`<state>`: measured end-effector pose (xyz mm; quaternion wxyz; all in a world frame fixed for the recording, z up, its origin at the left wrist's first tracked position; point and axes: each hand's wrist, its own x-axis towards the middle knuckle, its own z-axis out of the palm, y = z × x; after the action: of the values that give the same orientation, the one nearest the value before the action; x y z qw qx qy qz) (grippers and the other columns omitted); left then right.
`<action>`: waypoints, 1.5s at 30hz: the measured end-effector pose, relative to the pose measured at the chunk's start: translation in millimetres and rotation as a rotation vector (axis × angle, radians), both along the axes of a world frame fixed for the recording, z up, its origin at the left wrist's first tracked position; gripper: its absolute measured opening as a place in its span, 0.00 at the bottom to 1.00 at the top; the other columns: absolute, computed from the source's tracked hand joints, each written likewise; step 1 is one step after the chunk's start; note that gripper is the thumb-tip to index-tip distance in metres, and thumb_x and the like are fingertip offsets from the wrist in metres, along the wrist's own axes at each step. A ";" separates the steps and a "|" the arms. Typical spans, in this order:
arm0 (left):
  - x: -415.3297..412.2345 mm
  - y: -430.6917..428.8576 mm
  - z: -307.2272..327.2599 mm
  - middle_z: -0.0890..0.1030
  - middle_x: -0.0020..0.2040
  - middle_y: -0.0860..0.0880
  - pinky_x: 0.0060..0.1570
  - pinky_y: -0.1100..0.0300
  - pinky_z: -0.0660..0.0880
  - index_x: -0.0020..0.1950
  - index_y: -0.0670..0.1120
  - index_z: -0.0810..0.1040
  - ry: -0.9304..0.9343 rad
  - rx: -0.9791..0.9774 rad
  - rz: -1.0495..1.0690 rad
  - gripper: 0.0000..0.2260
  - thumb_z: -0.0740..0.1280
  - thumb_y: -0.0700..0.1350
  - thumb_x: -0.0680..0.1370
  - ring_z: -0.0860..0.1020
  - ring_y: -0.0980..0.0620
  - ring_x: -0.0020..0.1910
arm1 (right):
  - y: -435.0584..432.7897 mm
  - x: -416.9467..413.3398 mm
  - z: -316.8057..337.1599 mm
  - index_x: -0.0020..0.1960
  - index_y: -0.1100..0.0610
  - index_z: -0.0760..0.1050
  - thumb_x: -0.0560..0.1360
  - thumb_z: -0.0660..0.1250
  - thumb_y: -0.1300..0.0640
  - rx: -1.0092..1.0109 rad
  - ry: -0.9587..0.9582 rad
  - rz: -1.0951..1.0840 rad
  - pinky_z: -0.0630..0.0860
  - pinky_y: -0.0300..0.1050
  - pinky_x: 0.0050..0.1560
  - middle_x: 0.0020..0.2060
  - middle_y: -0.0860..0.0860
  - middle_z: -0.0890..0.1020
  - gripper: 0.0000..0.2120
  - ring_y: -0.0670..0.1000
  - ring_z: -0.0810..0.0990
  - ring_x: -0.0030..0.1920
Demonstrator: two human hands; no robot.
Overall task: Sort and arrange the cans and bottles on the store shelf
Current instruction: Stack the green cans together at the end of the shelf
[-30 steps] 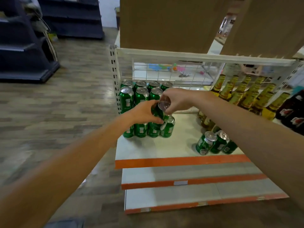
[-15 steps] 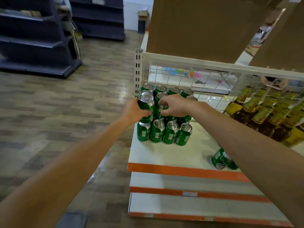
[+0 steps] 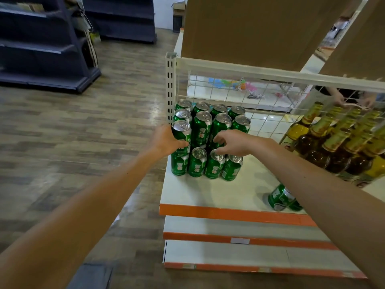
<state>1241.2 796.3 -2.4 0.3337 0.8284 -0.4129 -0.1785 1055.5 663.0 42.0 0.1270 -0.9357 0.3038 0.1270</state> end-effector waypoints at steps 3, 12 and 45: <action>-0.6 -2.1 -5.7 0.83 0.45 0.46 0.47 0.51 0.81 0.47 0.44 0.79 0.018 0.000 0.006 0.16 0.79 0.51 0.69 0.81 0.49 0.45 | 2.0 -3.9 -3.6 0.72 0.56 0.69 0.78 0.66 0.47 0.002 0.018 -0.015 0.73 0.51 0.64 0.66 0.54 0.75 0.25 0.55 0.75 0.64; 0.9 4.4 -12.3 0.81 0.57 0.50 0.58 0.49 0.77 0.63 0.50 0.75 0.081 -0.099 -0.015 0.35 0.77 0.65 0.63 0.79 0.50 0.56 | -7.3 -65.0 -2.8 0.68 0.56 0.73 0.77 0.68 0.50 -0.074 0.158 -0.137 0.75 0.49 0.57 0.60 0.54 0.78 0.21 0.56 0.76 0.58; -144.0 -42.5 11.7 0.79 0.62 0.51 0.62 0.58 0.73 0.71 0.48 0.71 0.008 -0.183 -0.446 0.33 0.79 0.50 0.69 0.76 0.53 0.59 | -16.2 -81.4 56.4 0.68 0.55 0.67 0.68 0.78 0.55 0.057 -0.116 -0.006 0.77 0.52 0.58 0.57 0.51 0.76 0.33 0.53 0.77 0.55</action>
<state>1097.3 753.7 9.3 0.3616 0.6824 -0.5987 -0.2127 974.1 646.9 98.4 0.1713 -0.9366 0.2949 0.0809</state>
